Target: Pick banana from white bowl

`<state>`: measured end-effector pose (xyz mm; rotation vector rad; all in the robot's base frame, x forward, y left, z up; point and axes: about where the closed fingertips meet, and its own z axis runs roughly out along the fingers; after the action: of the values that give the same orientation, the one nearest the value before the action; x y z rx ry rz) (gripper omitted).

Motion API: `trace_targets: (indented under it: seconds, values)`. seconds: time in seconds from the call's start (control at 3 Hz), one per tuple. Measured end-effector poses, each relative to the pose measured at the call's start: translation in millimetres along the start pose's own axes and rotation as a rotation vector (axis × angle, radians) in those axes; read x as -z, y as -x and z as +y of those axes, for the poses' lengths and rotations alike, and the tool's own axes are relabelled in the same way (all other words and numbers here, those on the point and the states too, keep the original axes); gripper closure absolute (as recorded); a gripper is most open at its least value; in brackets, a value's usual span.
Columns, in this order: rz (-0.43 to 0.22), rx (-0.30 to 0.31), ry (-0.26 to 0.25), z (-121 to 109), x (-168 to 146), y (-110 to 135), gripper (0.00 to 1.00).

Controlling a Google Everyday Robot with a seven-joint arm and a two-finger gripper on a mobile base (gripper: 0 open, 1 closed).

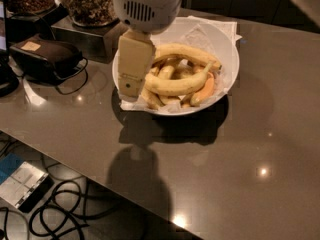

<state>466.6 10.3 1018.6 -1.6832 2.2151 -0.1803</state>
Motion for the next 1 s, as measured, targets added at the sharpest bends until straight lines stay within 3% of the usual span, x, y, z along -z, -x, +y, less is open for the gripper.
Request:
trace_targets:
  seconds: [0.33, 0.67, 1.0]
  values:
    - [0.040, -0.032, 0.018, -20.6, -32.7, 6.5, 0.00]
    - [0.003, -0.034, 0.012, -22.2, -30.8, 9.3, 0.00]
    - [-0.030, -0.111, 0.039, -29.8, -29.7, 4.3, 0.00]
